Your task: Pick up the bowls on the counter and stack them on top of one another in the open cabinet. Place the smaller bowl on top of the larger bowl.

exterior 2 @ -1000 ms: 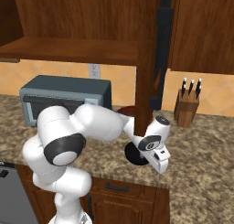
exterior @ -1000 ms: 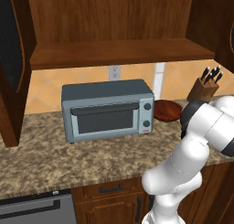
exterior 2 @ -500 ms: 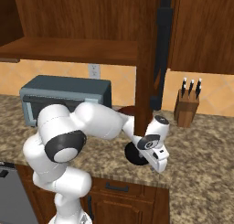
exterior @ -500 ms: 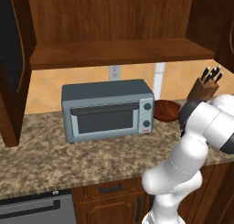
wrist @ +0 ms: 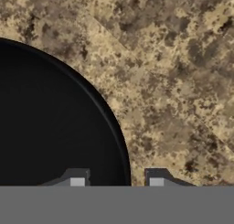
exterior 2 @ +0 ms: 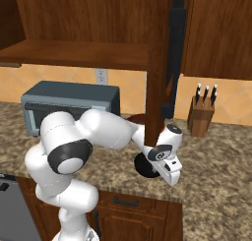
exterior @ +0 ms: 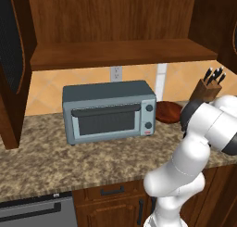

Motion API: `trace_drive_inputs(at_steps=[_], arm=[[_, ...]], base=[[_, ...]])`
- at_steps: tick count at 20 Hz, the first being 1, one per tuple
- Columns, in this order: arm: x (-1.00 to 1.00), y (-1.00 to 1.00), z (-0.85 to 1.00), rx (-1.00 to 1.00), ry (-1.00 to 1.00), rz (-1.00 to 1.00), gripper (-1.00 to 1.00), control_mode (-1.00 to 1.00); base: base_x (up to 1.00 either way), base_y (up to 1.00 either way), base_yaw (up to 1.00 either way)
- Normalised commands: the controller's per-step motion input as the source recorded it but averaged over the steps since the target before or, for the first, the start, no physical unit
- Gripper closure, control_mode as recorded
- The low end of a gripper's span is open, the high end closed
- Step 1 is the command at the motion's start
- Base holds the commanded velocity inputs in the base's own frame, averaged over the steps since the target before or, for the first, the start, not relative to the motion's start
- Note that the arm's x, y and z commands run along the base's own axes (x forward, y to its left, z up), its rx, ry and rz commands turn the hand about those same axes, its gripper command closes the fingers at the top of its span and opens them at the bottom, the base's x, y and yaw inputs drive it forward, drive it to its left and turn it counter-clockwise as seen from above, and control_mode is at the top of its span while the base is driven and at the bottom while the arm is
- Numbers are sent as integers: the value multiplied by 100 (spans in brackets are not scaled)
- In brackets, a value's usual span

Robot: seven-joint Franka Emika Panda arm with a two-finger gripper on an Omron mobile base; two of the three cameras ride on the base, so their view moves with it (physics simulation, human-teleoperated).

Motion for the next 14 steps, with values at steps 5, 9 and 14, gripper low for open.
trace_drive_inputs(at_steps=[5, 9, 14], arm=[[0, 0, 3, 0, -1, 0, 100, -100], [-23, 24, 4, -9, 0, -2, 100, -100], [-58, 62, 33, -13, -2, -8, 100, -100]], base=[[0, 0, 0], [0, 0, 0], [0, 0, 0]])
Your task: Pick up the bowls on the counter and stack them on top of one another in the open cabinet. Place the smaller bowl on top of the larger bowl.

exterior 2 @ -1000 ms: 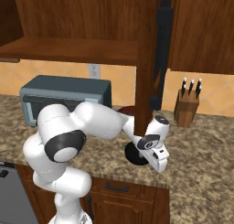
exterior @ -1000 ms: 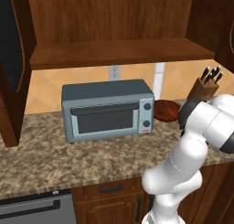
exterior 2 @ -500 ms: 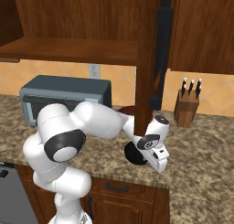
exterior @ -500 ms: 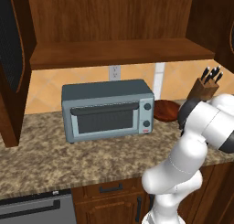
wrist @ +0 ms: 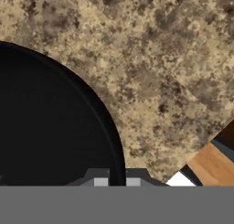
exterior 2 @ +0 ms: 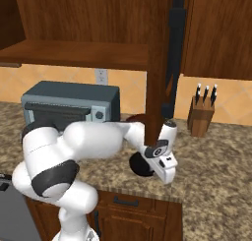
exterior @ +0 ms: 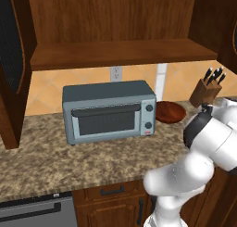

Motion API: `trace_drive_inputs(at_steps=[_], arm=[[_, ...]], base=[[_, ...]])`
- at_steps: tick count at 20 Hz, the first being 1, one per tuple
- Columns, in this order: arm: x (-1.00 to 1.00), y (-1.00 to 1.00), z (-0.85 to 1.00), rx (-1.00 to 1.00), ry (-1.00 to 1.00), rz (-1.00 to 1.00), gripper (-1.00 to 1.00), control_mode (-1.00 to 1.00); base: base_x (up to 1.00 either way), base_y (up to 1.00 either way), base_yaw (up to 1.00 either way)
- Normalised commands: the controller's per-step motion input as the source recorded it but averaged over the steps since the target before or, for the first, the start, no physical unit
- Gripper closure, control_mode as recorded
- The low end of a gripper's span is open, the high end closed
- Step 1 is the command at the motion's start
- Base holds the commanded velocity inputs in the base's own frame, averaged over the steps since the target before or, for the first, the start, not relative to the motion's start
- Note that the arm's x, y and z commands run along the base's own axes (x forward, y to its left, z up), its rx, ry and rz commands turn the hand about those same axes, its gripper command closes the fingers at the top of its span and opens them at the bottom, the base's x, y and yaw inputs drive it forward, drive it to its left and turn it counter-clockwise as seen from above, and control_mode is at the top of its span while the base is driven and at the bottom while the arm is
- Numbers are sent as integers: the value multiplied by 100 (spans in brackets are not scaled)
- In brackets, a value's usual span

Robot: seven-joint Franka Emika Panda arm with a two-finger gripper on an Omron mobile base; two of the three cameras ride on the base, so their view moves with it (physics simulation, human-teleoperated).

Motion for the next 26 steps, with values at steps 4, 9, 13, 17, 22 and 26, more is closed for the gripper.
trace_drive_inputs(at_steps=[4, 9, 13, 17, 22, 26], arm=[[-23, 44, 44, -15, 0, -14, 100, -100], [0, 7, 64, -4, -9, -24, 100, -100], [2, 1, 75, 0, -17, -29, 100, -100], [27, 18, 82, -1, -6, -18, 100, -100], [58, 20, 62, -1, 0, -1, 100, -100], [74, 6, 16, 0, 0, 0, 100, -100]], base=[[0, 0, 0], [0, 0, 0], [0, 0, 0], [0, 0, 0], [0, 0, 0], [0, 0, 0]])
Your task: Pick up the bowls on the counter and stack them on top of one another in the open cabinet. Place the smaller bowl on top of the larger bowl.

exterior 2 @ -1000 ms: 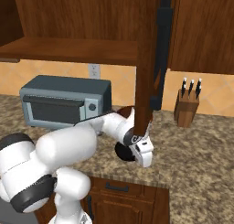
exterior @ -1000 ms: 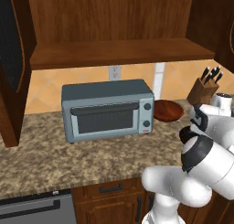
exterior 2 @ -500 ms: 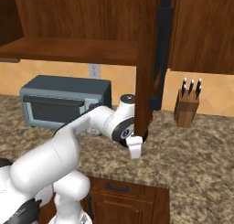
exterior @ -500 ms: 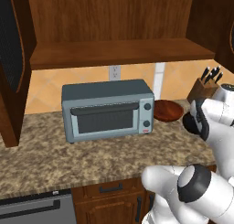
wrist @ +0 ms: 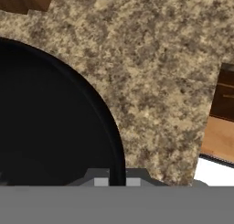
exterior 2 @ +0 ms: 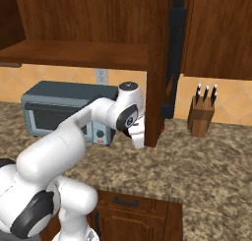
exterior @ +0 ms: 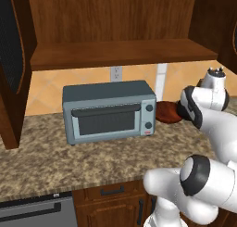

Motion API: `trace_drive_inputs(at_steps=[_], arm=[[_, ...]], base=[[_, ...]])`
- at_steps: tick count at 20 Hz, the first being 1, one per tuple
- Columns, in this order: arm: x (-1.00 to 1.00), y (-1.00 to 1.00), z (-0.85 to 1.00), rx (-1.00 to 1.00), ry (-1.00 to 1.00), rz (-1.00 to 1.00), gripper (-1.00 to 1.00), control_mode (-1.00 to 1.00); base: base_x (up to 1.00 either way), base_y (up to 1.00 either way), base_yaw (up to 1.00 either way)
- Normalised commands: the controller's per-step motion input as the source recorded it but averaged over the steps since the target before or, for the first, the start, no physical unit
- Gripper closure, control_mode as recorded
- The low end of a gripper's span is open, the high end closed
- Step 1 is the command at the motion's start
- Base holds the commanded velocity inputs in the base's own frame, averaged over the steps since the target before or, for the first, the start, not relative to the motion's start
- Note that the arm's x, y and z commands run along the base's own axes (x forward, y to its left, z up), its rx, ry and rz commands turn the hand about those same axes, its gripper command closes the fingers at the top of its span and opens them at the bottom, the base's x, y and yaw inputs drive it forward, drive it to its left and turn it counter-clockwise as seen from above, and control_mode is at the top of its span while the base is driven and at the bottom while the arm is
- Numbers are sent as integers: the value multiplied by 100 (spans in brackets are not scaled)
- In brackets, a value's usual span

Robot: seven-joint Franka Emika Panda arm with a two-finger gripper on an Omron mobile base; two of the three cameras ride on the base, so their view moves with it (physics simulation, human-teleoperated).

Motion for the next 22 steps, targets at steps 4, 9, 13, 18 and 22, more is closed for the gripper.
trace_drive_inputs(at_steps=[4, 9, 13, 18, 22], arm=[[55, 0, 0, 0, 0, 0, 100, -100], [29, -4, -2, 1, 0, 4, 100, -100], [0, 0, -42, 4, 0, 10, 100, -100], [11, 0, -37, 0, 0, 9, 100, -100], [25, 0, -1, 0, 0, 10, 100, -100]], base=[[0, 0, 0], [0, 0, 0], [0, 0, 0], [0, 0, 0], [0, 0, 0]])
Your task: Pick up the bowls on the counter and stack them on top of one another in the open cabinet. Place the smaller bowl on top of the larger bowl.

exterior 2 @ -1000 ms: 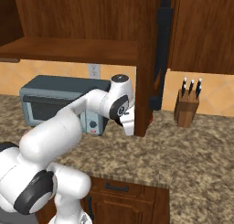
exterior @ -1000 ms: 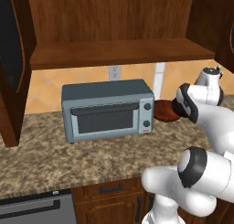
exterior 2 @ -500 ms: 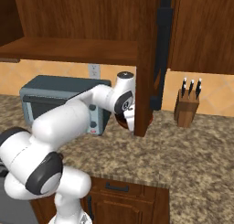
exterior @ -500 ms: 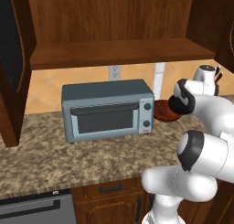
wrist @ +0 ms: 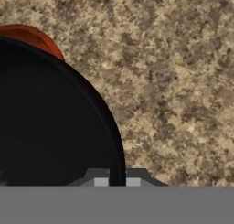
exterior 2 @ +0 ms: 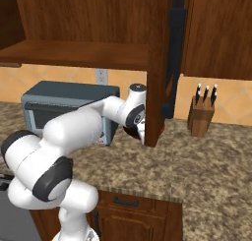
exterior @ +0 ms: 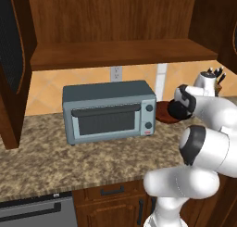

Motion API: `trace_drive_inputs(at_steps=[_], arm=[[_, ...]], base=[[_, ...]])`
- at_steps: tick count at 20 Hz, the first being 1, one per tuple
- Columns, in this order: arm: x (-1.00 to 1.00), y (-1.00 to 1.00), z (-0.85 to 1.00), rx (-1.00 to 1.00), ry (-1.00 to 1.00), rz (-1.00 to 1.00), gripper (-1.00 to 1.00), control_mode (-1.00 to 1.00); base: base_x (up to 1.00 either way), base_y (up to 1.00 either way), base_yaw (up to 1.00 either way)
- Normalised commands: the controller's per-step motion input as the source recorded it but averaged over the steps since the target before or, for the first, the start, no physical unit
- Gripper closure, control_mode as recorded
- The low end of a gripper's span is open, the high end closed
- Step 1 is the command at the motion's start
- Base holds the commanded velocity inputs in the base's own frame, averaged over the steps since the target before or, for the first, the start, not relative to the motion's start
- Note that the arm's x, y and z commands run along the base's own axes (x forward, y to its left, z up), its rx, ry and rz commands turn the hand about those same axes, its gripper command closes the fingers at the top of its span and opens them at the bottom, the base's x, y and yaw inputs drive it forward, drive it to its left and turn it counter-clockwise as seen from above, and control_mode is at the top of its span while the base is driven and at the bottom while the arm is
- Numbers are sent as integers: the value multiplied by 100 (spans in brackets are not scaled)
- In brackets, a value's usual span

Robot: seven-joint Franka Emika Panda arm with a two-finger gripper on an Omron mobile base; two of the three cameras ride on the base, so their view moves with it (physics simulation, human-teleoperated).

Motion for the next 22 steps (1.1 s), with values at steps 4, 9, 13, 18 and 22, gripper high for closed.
trace_drive_inputs(at_steps=[4, 9, 13, 18, 22], arm=[[41, 0, 0, 0, 0, 12, 100, -100], [45, 0, -6, 0, 0, 11, 100, -100], [7, 0, -37, 0, 6, 5, 100, -100], [0, 0, -37, 0, 0, 5, 100, -100], [2, 0, -16, 0, 0, 3, 100, -100]], base=[[0, 0, 0], [0, 0, 0], [0, 0, 0], [0, 0, 0], [0, 0, 0]])
